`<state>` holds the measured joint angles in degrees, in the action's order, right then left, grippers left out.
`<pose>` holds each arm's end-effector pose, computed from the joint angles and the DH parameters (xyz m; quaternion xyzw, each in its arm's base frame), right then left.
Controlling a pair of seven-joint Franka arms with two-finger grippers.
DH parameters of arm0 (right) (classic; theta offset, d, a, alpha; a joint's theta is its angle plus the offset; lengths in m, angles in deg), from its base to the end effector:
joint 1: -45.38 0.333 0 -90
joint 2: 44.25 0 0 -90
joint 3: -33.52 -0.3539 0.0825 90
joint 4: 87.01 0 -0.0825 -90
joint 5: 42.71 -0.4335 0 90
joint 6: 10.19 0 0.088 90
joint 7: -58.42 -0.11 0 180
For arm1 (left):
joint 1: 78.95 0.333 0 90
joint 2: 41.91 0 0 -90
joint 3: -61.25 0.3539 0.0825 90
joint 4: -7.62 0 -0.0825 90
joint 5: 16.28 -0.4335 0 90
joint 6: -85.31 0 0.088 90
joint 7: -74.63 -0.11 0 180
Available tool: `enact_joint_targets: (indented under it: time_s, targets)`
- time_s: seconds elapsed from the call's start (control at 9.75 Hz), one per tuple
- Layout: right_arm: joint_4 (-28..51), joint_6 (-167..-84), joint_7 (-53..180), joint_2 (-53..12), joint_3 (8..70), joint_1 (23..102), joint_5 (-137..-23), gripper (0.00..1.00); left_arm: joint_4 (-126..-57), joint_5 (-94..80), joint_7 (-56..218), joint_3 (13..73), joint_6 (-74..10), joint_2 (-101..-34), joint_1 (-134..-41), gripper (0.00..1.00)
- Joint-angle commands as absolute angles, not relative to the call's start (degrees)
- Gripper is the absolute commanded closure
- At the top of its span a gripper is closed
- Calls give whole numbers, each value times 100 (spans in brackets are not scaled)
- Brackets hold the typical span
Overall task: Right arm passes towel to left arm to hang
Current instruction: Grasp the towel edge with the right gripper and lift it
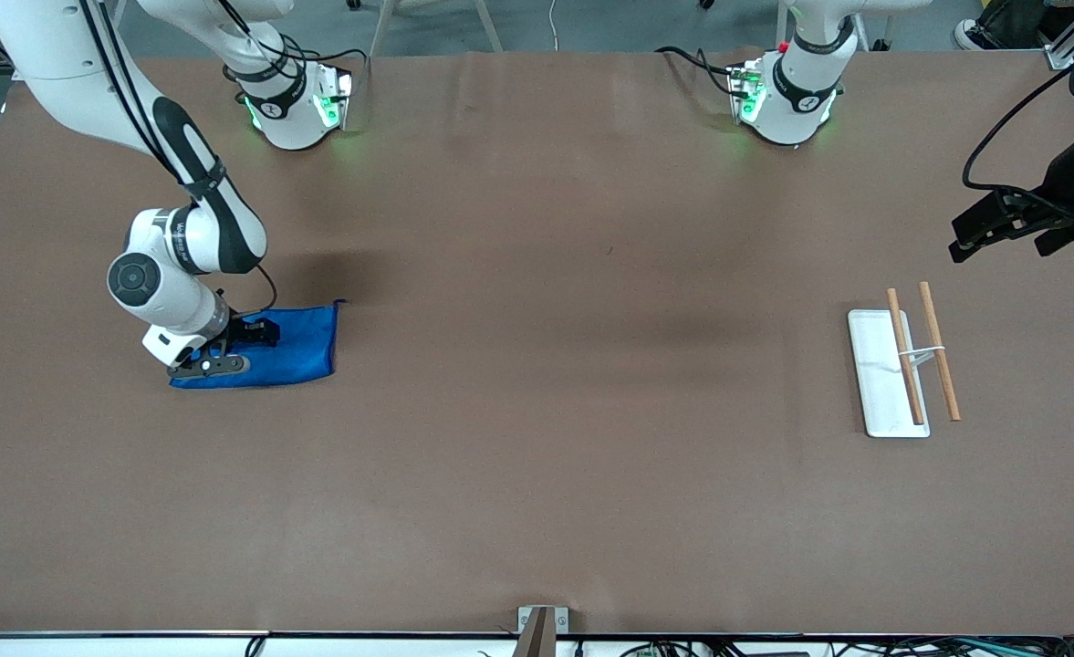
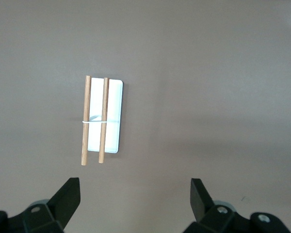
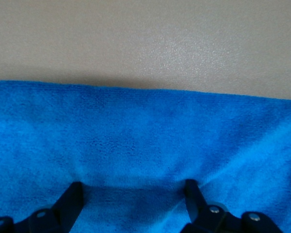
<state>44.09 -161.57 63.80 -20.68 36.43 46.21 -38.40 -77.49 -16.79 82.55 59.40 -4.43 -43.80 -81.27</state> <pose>0.5584 -0.0197 0.1532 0.9972 0.0641 -0.0304 0.0253 0.6143 -0.0434 0.6834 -0.9992 -0.0329 -0.0242 0.0014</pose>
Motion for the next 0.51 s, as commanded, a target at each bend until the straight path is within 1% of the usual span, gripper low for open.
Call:
enact_joint_targets:
  time_s: [0.0,0.1,0.21,0.31,0.41]
  targets:
    - [4473,-16172,6413,-2113,3598,4512,-3796,67,-7877,-1733,8210,5958,-478,-4446,-8150,0]
    - [4465,-16145,6404,-2131,3598,4512,-3805,85,-7877,-1733,8210,5958,-478,-4446,-8150,0]
    - [4456,-16145,6404,-2131,3598,4503,-3805,97,-7877,-1733,8210,5958,-478,-4455,-8150,0]
    - [4438,-16101,6396,-2140,3572,4494,-3814,98,-7877,-1733,8219,5958,-486,-4481,-8159,0]
    - [4351,-15683,6378,-2253,3493,4494,-3892,99,-7869,-1733,8210,5958,-486,-4490,-8150,0]
